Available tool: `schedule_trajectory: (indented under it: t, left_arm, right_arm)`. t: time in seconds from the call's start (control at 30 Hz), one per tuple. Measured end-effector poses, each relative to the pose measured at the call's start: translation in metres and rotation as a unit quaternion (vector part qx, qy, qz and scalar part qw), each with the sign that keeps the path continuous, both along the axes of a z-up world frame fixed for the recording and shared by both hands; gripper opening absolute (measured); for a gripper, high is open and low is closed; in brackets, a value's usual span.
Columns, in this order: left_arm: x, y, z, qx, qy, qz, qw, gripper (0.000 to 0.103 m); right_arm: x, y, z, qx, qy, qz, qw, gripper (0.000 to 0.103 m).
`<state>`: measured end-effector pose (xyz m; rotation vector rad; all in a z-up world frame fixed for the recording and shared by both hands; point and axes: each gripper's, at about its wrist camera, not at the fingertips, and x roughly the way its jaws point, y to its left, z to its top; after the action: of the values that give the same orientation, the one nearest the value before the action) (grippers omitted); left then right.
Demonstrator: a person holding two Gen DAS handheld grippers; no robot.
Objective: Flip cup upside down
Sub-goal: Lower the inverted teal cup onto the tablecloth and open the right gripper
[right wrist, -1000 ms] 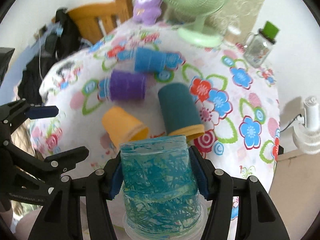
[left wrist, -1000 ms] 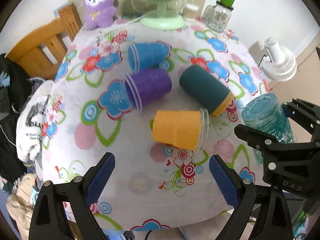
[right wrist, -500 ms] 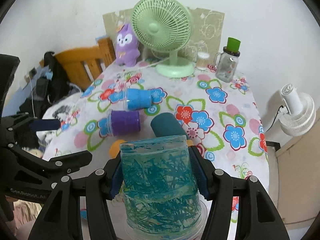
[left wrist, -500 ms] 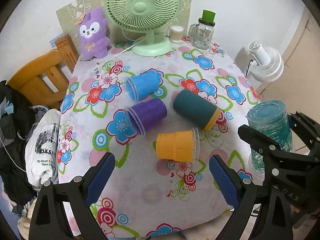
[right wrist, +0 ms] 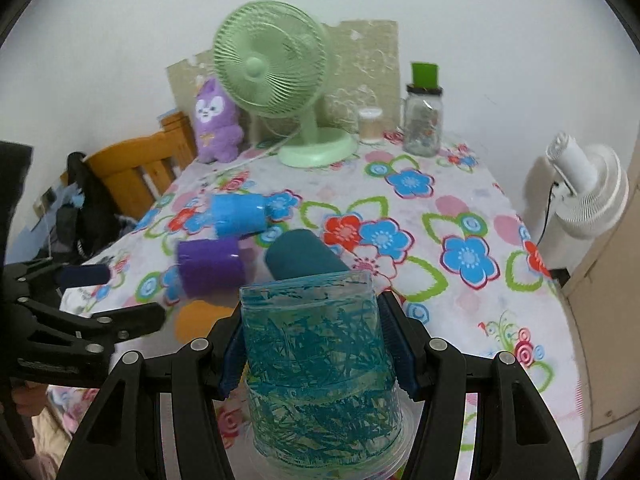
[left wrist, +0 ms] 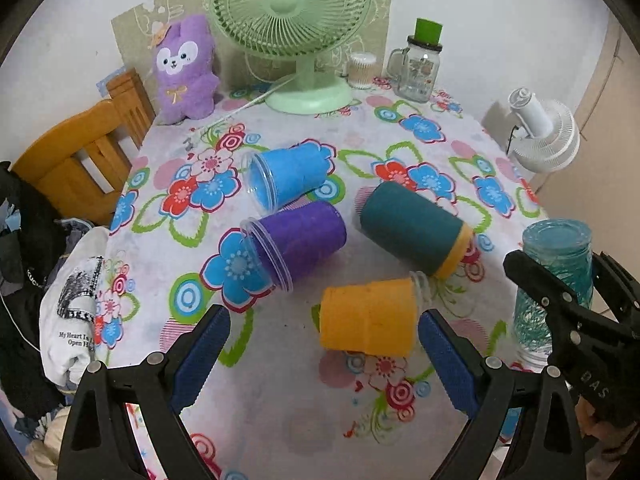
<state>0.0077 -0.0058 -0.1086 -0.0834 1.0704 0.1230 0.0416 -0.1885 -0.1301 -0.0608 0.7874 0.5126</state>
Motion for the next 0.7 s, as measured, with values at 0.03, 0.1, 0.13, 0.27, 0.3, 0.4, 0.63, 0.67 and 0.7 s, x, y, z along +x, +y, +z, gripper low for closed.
schedule_trajectory:
  t: [0.03,0.1,0.13,0.27,0.3,0.4,0.63,0.67,0.7]
  left_arm:
    - [0.001,0.001,-0.004,0.0,0.0,0.003,1.0,0.096]
    - [0.002,0.005,-0.012,-0.01,0.001,0.006,0.9999,0.096]
    - [0.003,0.006,-0.016,-0.015,0.008,0.007,0.9998,0.096]
    - [0.002,0.009,-0.025,-0.023,0.011,0.008,0.9996,0.096]
    - [0.002,0.009,-0.027,-0.022,0.011,0.008,0.9997,0.096]
    - [0.003,0.011,-0.029,-0.02,0.009,0.007,0.9997,0.096]
    - [0.004,0.017,-0.038,-0.016,0.013,0.009,0.9997,0.096]
    - [0.004,0.017,-0.04,-0.016,0.014,0.009,0.9997,0.096]
    - [0.004,0.018,-0.041,-0.016,0.016,0.008,0.9997,0.096]
  right_arm:
    - [0.004,-0.001,-0.007,0.003,0.004,-0.004,1.0,0.063]
    - [0.01,-0.001,-0.019,0.008,0.009,-0.008,1.0,0.063]
    - [0.013,-0.001,-0.025,0.01,0.012,-0.009,1.0,0.063]
    - [0.016,0.005,-0.034,0.017,0.003,0.003,1.0,0.063]
    - [0.016,0.007,-0.035,0.016,-0.002,0.004,1.0,0.063]
    - [0.02,0.013,-0.039,0.026,-0.008,0.007,1.0,0.063]
    - [0.018,0.019,-0.056,0.031,-0.003,0.019,0.999,0.059]
    - [0.016,0.019,-0.058,0.029,-0.001,0.02,0.999,0.059]
    - [0.013,0.018,-0.06,0.032,-0.001,0.021,0.999,0.059]
